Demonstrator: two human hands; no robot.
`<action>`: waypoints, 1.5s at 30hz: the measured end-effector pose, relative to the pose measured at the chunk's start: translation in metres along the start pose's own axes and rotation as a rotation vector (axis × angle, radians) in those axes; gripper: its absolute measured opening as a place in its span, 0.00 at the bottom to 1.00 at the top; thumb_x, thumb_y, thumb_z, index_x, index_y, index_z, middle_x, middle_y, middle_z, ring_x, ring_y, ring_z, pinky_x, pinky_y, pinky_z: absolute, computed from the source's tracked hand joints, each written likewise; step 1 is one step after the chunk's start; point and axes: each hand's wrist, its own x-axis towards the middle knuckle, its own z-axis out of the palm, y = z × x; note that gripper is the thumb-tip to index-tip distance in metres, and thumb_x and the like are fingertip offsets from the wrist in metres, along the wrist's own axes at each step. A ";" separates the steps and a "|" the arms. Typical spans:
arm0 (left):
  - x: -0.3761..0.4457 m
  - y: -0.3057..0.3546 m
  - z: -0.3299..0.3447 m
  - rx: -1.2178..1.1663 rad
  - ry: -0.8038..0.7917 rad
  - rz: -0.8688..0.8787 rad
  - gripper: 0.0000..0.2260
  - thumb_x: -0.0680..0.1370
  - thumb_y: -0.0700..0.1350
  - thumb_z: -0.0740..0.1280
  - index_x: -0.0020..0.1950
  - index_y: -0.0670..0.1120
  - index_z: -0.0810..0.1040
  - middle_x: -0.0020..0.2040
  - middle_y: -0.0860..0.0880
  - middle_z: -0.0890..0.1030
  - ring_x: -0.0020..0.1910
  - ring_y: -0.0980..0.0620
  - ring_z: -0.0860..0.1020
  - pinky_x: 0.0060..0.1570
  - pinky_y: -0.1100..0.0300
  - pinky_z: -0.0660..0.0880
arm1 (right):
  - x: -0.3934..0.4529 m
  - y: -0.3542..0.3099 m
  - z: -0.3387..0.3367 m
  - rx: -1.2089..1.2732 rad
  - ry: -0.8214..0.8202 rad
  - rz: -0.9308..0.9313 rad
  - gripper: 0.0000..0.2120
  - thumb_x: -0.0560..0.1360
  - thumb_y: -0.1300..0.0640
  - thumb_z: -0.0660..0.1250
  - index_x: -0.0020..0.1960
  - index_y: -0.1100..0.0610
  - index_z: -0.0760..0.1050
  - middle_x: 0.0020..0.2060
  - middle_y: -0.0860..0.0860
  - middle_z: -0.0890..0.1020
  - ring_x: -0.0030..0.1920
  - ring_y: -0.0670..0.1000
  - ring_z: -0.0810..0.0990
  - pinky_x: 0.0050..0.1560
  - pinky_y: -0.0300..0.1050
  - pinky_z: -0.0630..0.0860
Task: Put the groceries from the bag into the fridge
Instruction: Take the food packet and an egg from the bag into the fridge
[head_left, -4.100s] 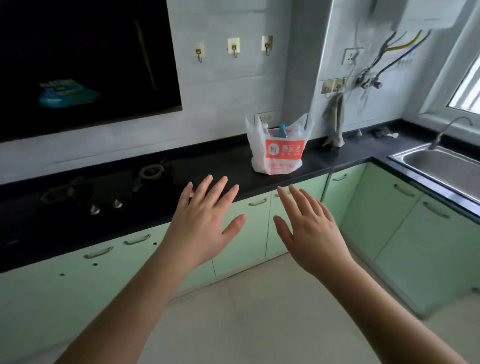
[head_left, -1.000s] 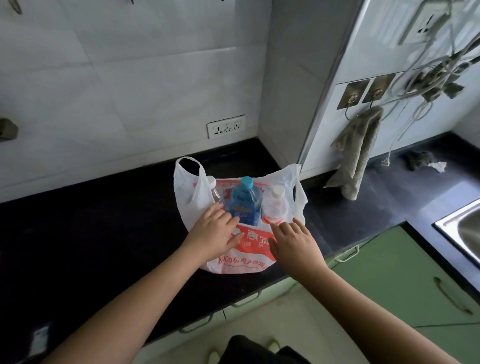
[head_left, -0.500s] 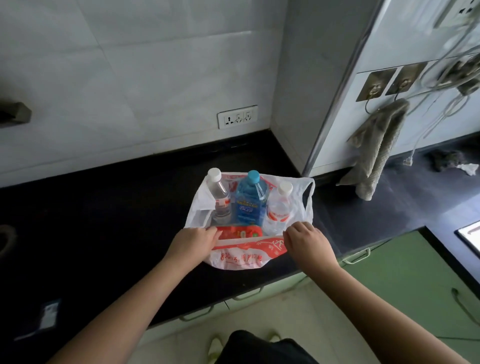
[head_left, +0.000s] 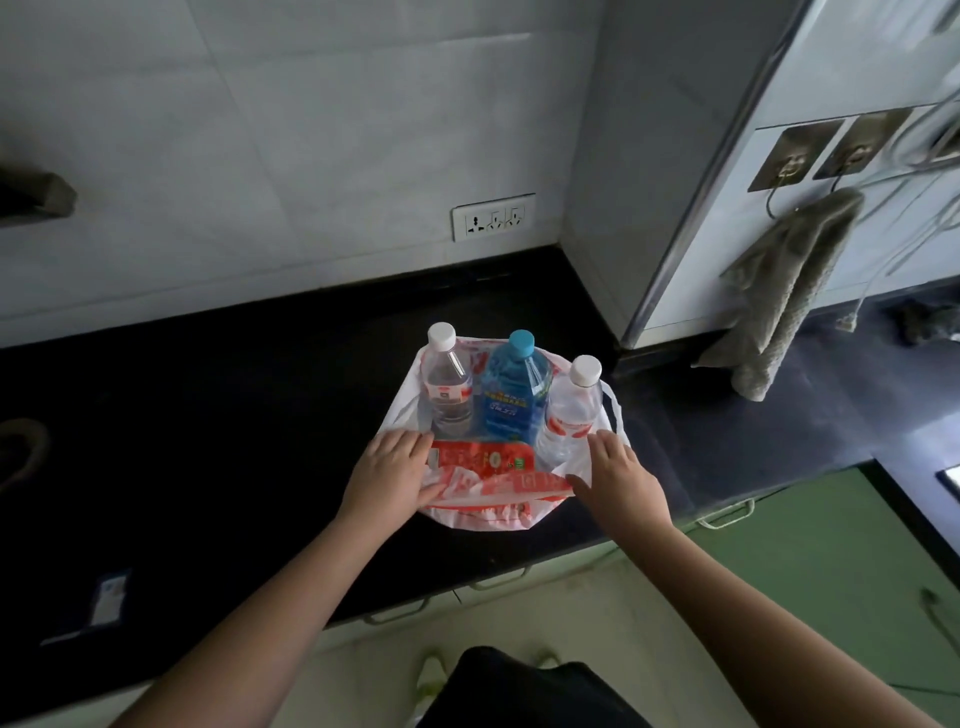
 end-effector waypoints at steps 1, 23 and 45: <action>0.000 0.000 0.001 0.025 0.014 0.020 0.25 0.74 0.62 0.66 0.59 0.44 0.79 0.54 0.48 0.82 0.56 0.48 0.79 0.62 0.51 0.74 | 0.002 0.001 0.002 -0.006 -0.018 0.009 0.30 0.76 0.42 0.63 0.72 0.56 0.61 0.71 0.51 0.66 0.69 0.53 0.68 0.55 0.52 0.78; 0.035 -0.010 -0.003 -0.148 -0.213 -0.267 0.15 0.82 0.52 0.61 0.57 0.45 0.83 0.71 0.48 0.73 0.69 0.51 0.70 0.68 0.53 0.69 | 0.034 0.023 0.029 -0.205 -0.088 -0.042 0.22 0.82 0.48 0.49 0.73 0.55 0.63 0.73 0.51 0.66 0.74 0.52 0.60 0.75 0.52 0.52; -0.029 0.003 0.022 -0.126 -0.001 0.282 0.22 0.76 0.53 0.62 0.67 0.46 0.76 0.50 0.51 0.84 0.54 0.51 0.78 0.63 0.55 0.73 | 0.007 0.006 0.054 -0.098 0.198 -0.520 0.18 0.75 0.51 0.61 0.61 0.57 0.76 0.51 0.51 0.83 0.55 0.54 0.80 0.66 0.55 0.71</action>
